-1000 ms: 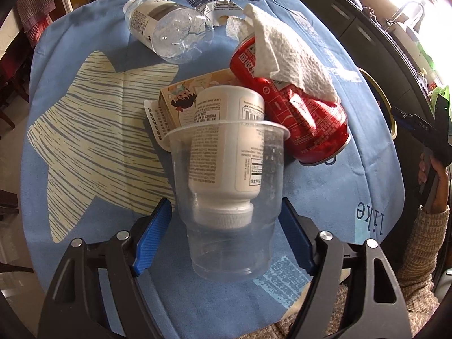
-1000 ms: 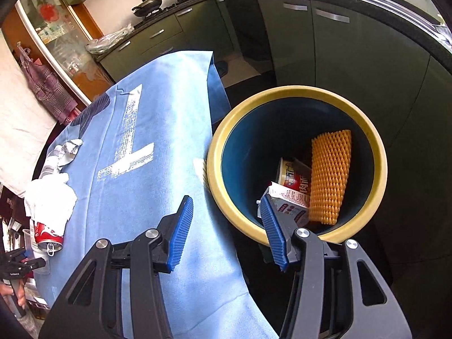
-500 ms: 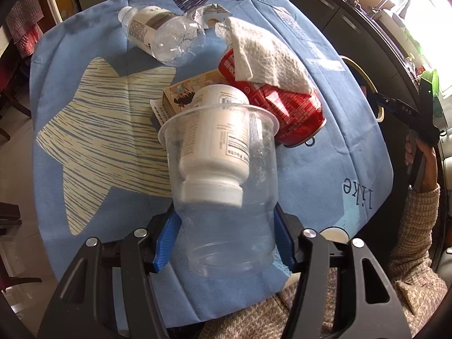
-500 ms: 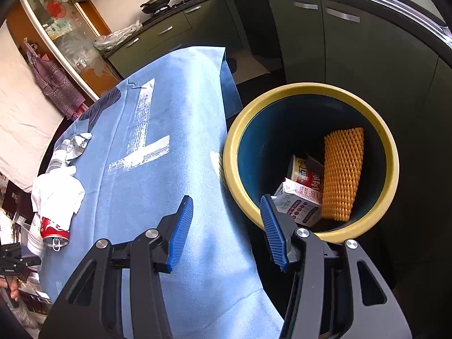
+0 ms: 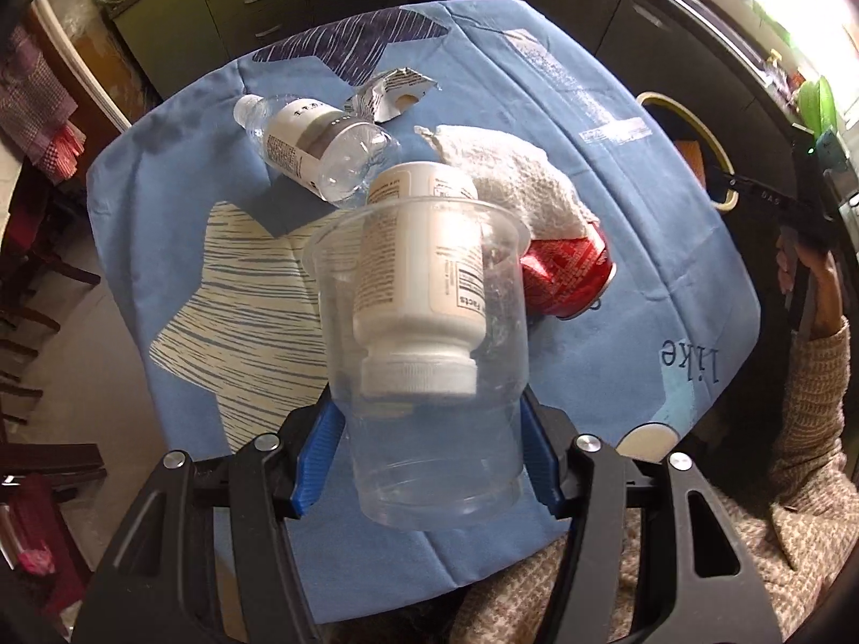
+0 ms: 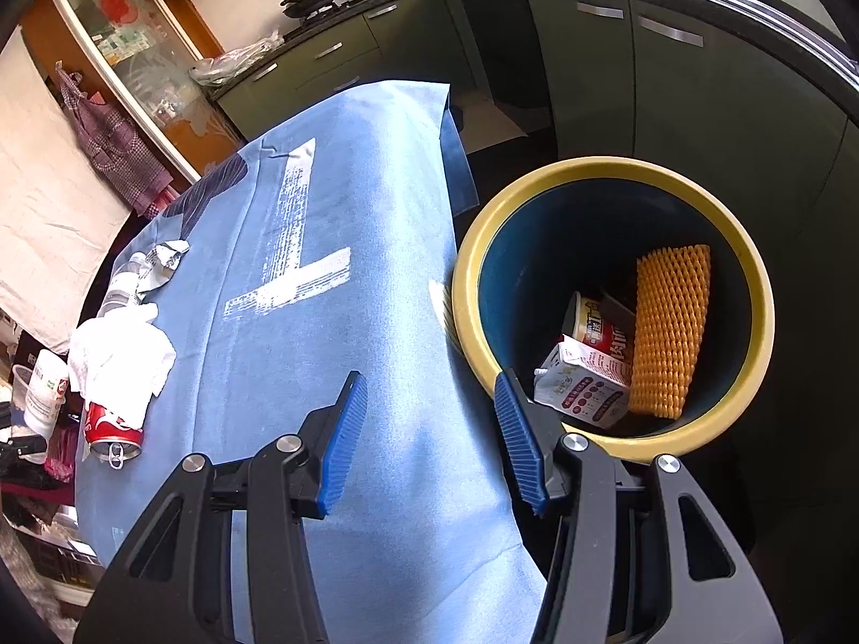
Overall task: Collect trash
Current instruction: 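Grasp the clear plastic cup with the left gripper and lift it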
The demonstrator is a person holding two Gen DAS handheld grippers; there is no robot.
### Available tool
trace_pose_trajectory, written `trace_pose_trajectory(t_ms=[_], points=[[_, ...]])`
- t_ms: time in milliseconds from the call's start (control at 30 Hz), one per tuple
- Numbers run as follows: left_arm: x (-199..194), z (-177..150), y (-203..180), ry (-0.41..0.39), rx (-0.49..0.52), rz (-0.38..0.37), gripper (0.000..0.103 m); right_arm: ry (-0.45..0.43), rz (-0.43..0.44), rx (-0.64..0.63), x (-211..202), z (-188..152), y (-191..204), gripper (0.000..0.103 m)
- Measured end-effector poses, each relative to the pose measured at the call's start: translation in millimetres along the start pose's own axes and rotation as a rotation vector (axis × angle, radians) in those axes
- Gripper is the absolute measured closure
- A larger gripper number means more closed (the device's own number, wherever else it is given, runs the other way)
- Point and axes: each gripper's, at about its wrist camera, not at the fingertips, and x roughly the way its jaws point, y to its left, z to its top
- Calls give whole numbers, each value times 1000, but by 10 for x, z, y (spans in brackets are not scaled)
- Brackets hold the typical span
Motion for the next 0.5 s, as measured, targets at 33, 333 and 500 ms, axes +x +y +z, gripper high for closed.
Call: trace_pose_trajectory(t_ms=[33,333,500], points=[[-1,18,11,12,10,16,46,3,1,-2,3,-8,6,53],[-178,301,66,16,18,-25,46,18,9,2,74,-10,-3,53],[200,290,91,142,34,23,46,20,29,-12,84,-39,62,53]])
